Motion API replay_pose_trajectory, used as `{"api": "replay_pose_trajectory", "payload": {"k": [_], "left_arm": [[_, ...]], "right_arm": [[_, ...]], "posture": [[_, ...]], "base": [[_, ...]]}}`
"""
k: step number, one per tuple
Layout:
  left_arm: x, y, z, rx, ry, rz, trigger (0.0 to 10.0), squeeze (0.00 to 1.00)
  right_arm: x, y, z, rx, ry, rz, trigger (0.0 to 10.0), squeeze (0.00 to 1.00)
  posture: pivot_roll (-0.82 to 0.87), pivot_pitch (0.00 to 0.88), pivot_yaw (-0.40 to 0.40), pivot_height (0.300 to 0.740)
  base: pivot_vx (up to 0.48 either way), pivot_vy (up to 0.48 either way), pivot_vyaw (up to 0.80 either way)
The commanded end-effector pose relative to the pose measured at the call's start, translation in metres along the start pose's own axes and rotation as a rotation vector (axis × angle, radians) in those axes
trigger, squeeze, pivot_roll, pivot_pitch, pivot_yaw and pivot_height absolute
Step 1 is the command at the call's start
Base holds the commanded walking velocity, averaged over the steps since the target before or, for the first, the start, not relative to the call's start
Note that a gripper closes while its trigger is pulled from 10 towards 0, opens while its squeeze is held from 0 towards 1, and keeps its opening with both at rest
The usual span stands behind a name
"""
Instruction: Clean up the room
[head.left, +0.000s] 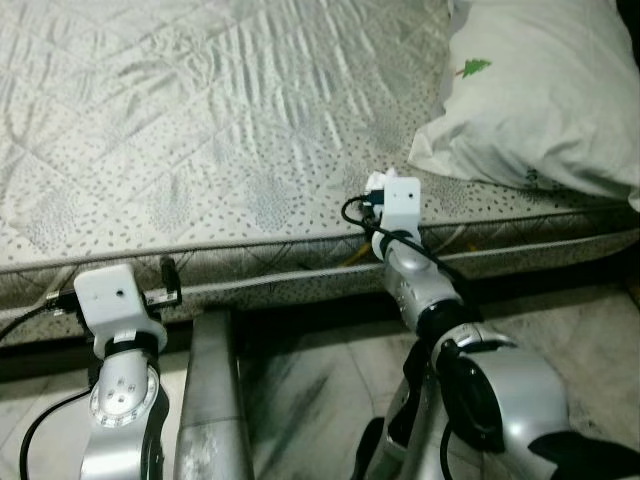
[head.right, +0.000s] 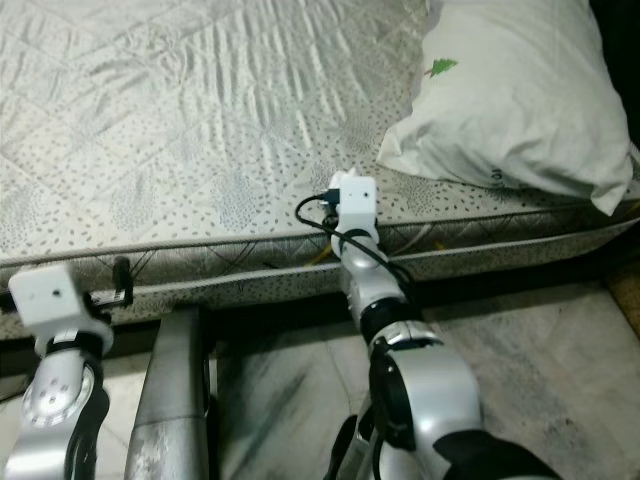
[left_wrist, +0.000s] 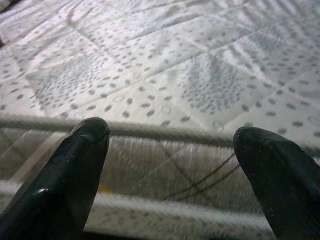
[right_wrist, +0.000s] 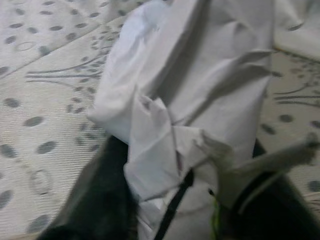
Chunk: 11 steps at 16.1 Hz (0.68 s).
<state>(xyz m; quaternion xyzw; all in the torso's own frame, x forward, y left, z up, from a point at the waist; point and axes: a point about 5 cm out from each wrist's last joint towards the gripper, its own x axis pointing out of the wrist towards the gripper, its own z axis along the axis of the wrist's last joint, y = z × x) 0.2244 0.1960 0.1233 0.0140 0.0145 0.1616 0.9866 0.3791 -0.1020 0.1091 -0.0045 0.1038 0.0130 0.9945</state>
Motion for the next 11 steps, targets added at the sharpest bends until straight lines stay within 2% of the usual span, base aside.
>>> {"api": "replay_pose_trajectory", "payload": {"k": [1, 7, 9, 11], "left_arm": [[0.001, 0.001, -0.005, 0.005, 0.015, 0.005, 10.0, 0.00], [0.022, -0.013, -0.008, -0.017, -0.018, -0.040, 10.0, 0.00], [0.029, -0.020, -0.008, -0.023, -0.025, -0.062, 10.0, 0.00], [0.036, -0.032, -0.013, -0.022, -0.021, -0.118, 10.0, 0.00]], "right_arm": [[0.001, -0.007, -0.001, 0.001, 0.011, -0.022, 0.0, 0.00], [0.000, -0.012, 0.002, -0.008, -0.042, 0.032, 0.0, 0.00], [-0.001, -0.011, 0.003, -0.008, -0.072, 0.082, 0.0, 0.00], [-0.009, -0.017, -0.006, -0.007, -0.112, 0.139, 0.0, 0.00]], "posture": [[0.27, 0.107, -0.102, 0.471], [0.21, 0.005, -0.077, 0.471], [0.18, 0.000, -0.065, 0.471], [0.14, 0.000, -0.045, 0.471]], "base": [[0.000, 0.000, 0.00], [0.000, 0.000, 0.00], [0.000, 0.000, 0.00], [0.000, 0.000, 0.00]]}}
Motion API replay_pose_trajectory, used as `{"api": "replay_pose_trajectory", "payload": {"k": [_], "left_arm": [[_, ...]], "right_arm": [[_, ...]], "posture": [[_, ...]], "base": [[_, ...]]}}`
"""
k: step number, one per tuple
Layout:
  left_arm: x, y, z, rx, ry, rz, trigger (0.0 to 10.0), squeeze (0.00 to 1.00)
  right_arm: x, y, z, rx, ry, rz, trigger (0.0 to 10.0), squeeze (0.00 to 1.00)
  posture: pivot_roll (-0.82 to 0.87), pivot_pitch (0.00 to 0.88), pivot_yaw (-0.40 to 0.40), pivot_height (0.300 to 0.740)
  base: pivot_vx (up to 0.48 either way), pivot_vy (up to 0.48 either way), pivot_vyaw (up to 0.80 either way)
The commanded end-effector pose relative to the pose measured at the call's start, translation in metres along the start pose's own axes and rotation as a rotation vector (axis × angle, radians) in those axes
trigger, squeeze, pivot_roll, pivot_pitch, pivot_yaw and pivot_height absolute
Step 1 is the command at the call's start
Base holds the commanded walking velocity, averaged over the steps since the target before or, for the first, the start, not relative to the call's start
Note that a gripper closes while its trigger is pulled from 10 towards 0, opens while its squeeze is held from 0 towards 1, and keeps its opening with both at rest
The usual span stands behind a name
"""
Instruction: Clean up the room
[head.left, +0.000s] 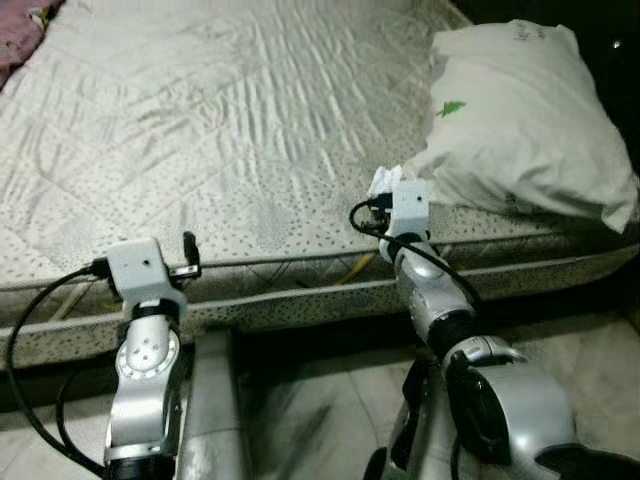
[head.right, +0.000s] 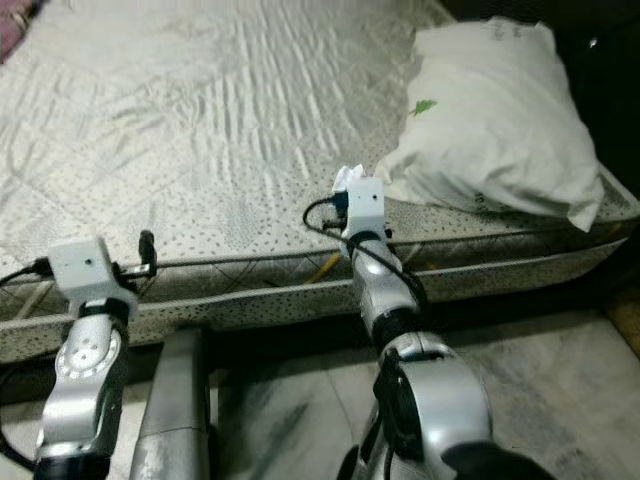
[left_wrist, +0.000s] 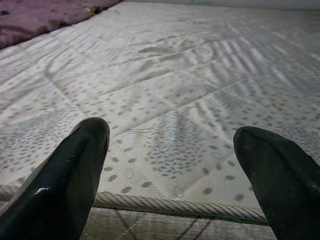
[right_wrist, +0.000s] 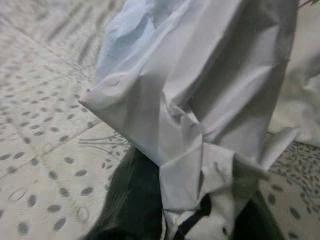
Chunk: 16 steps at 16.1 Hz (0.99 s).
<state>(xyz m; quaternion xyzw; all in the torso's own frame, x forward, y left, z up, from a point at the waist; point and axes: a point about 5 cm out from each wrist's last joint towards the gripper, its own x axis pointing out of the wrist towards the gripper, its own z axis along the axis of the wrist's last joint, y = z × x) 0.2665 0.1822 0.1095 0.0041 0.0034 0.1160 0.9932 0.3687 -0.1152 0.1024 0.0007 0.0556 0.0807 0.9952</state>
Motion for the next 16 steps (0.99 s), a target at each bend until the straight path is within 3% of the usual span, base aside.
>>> {"api": "replay_pose_trajectory", "payload": {"k": [1, 2, 7, 10, 12, 13, 16], "left_arm": [[0.001, -0.007, -0.002, 0.003, 0.004, -0.040, 10.0, 0.00], [0.004, -0.016, -0.009, 0.018, 0.038, -0.090, 10.0, 0.00], [0.015, -0.018, -0.010, 0.056, 0.009, -0.157, 10.0, 0.00], [0.013, -0.013, -0.010, 0.016, -0.003, -0.128, 10.0, 0.00], [0.010, -0.009, -0.010, 0.000, -0.013, -0.113, 10.0, 0.00], [0.007, -0.008, -0.011, 0.007, -0.018, -0.110, 10.0, 0.00], [0.003, -0.013, -0.015, 0.007, -0.007, -0.128, 10.0, 0.00]], "right_arm": [[-0.003, -0.005, 0.000, -0.006, -0.024, 0.017, 0.0, 0.00], [-0.024, -0.013, -0.015, -0.014, -0.050, 0.088, 0.0, 0.00], [-0.080, -0.012, -0.026, -0.068, -0.129, 0.188, 0.0, 0.00], [-0.085, -0.022, -0.003, -0.012, -0.221, 0.045, 0.0, 0.00], [-0.091, -0.028, -0.005, 0.009, -0.212, -0.056, 0.0, 0.00], [-0.091, -0.025, -0.005, 0.011, -0.195, -0.074, 10.0, 0.00], [-0.086, -0.015, 0.000, -0.009, -0.201, -0.064, 10.0, 0.00]], "posture": [[0.14, 0.000, -0.041, 0.471], [0.10, 0.000, -0.005, 0.471], [0.05, 0.000, 0.038, 0.471], [0.04, 0.000, 0.039, 0.471], [0.05, 0.000, 0.033, 0.471], [0.05, 0.000, 0.037, 0.471], [0.05, 0.000, 0.035, 0.471]], "base": [[0.000, 0.000, 0.00], [0.000, 0.000, 0.00], [0.000, 0.000, 0.00], [0.000, 0.000, 0.00], [0.000, 0.000, 0.00], [0.000, 0.000, 0.00], [0.000, 0.000, 0.00]]}}
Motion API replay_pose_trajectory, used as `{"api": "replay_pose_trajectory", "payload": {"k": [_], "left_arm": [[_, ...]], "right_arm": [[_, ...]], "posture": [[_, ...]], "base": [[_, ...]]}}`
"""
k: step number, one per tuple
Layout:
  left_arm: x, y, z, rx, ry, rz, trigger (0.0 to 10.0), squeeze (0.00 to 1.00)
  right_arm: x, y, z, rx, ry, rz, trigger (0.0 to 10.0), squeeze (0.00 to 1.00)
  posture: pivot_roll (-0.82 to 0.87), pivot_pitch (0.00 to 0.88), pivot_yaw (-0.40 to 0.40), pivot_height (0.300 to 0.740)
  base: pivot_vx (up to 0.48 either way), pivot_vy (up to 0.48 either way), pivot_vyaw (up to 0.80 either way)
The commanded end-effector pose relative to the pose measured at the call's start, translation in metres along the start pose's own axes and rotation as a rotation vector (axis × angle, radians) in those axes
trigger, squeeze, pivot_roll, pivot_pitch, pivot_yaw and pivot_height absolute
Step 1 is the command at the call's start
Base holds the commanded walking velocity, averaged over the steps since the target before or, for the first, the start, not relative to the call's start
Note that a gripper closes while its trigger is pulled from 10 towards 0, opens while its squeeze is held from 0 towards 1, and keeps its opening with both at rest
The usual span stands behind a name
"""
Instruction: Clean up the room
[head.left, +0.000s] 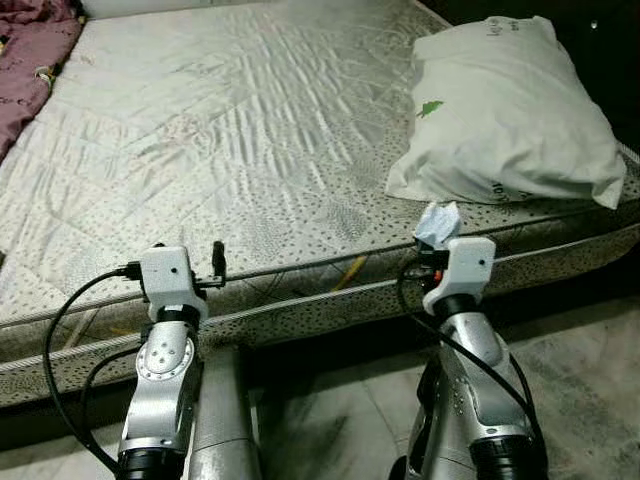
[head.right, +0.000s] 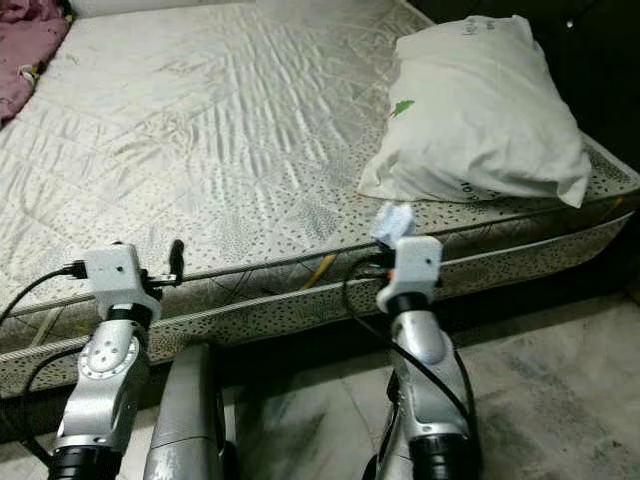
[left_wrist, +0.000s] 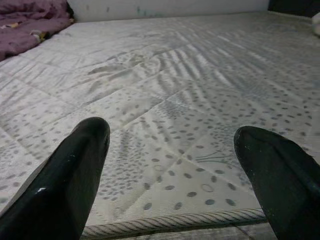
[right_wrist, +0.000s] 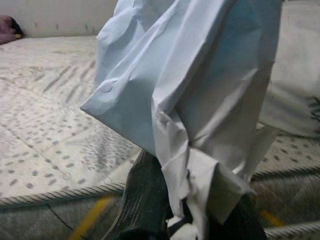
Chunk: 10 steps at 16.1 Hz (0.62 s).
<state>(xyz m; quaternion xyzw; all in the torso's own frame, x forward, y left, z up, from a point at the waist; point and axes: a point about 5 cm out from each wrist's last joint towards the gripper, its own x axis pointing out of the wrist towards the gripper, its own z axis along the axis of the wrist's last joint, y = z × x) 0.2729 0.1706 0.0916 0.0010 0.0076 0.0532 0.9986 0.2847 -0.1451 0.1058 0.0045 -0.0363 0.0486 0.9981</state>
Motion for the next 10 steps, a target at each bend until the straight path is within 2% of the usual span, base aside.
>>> {"api": "replay_pose_trajectory", "payload": {"k": [1, 4, 10], "left_arm": [[0.000, -0.001, 0.004, 0.002, -0.017, -0.002, 10.0, 0.00], [0.000, -0.003, 0.005, -0.007, -0.021, -0.011, 10.0, 0.00], [0.000, -0.003, 0.004, -0.016, -0.018, -0.004, 10.0, 0.00]], "right_arm": [[0.002, 0.003, 0.007, -0.018, -0.015, 0.012, 10.0, 0.00], [0.005, -0.003, 0.008, 0.029, -0.009, -0.069, 10.0, 0.00], [0.017, -0.007, 0.012, 0.052, -0.002, -0.084, 10.0, 0.00]], "posture": [[0.05, 0.000, 0.037, 0.471], [0.05, 0.000, 0.037, 0.475], [0.06, 0.000, 0.022, 0.547]], "base": [[0.000, 0.000, 0.00], [0.000, 0.000, 0.00], [0.000, 0.000, 0.00]]}}
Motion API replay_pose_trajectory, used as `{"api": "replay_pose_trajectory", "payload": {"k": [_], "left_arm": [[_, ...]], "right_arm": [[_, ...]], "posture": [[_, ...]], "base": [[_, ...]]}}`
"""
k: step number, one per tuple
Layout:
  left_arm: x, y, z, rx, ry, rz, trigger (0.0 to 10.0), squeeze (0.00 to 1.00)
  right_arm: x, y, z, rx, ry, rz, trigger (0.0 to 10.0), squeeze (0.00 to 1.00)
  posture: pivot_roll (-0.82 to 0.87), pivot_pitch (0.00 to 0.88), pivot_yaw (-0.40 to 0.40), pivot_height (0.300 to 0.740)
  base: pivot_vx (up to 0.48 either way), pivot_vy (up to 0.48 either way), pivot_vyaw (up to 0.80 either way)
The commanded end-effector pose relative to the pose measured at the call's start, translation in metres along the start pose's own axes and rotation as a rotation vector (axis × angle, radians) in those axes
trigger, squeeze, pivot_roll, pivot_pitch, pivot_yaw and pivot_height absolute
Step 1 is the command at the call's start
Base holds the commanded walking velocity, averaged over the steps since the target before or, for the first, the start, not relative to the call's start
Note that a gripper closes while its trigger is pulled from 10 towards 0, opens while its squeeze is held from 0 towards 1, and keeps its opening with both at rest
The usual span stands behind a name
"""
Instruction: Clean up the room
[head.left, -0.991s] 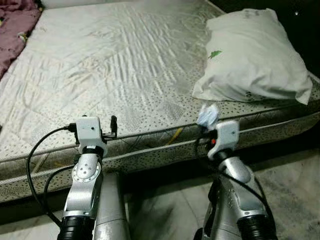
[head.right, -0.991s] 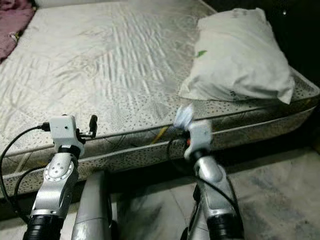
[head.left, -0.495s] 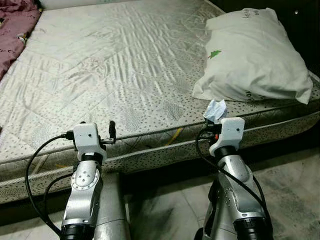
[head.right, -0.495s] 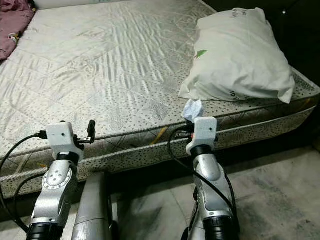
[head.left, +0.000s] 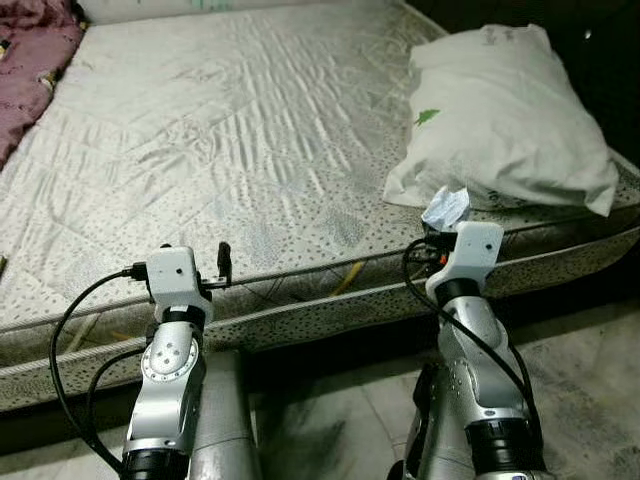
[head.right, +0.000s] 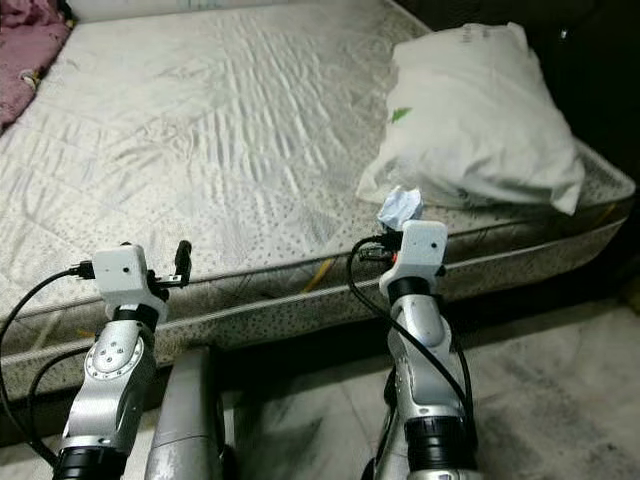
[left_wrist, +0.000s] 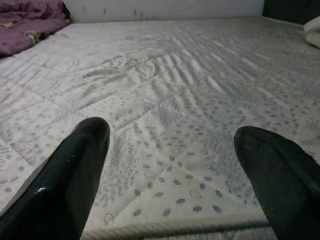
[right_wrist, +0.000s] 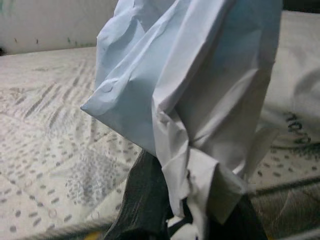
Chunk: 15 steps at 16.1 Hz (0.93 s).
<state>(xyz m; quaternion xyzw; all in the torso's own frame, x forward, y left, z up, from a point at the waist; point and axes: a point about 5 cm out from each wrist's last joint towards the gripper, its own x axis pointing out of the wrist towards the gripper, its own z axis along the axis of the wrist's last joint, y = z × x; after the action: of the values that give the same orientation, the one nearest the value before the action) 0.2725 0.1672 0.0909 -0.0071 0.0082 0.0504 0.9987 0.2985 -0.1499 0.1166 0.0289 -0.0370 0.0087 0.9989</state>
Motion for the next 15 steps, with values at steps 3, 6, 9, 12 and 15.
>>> {"api": "replay_pose_trajectory", "payload": {"k": [3, 6, 9, 12, 15], "left_arm": [[-0.0012, 0.0000, 0.0020, -0.009, -0.010, 0.011, 10.0, 0.00], [-0.0083, -0.0084, -0.0023, -0.017, 0.009, -0.014, 10.0, 0.00], [-0.0074, -0.0082, -0.0032, -0.031, 0.018, -0.025, 10.0, 0.00], [-0.0080, -0.0068, -0.0037, 0.035, 0.023, -0.002, 10.0, 0.00], [-0.0075, -0.0078, -0.0031, 0.021, 0.017, -0.011, 10.0, 0.00]], "right_arm": [[0.0059, -0.0013, 0.0007, 0.015, 0.015, -0.005, 10.0, 0.00], [0.0051, -0.0011, -0.0016, 0.025, 0.026, -0.010, 10.0, 0.00], [0.0055, 0.0004, -0.0026, 0.024, 0.031, -0.006, 10.0, 0.00], [0.0081, -0.0042, -0.0037, -0.056, 0.029, -0.053, 10.0, 0.00], [0.0058, -0.0005, -0.0063, -0.061, 0.039, -0.033, 10.0, 0.00]], "posture": [[0.07, 0.000, 0.010, 0.584], [0.08, 0.000, 0.014, 0.620], [0.08, 0.000, 0.012, 0.652], [0.08, 0.000, 0.012, 0.680], [0.08, 0.000, 0.012, 0.680]], "base": [[0.000, 0.000, 0.00], [0.000, 0.000, 0.00], [0.000, 0.000, 0.00], [0.000, 0.000, 0.00], [0.000, 0.000, 0.00]]}}
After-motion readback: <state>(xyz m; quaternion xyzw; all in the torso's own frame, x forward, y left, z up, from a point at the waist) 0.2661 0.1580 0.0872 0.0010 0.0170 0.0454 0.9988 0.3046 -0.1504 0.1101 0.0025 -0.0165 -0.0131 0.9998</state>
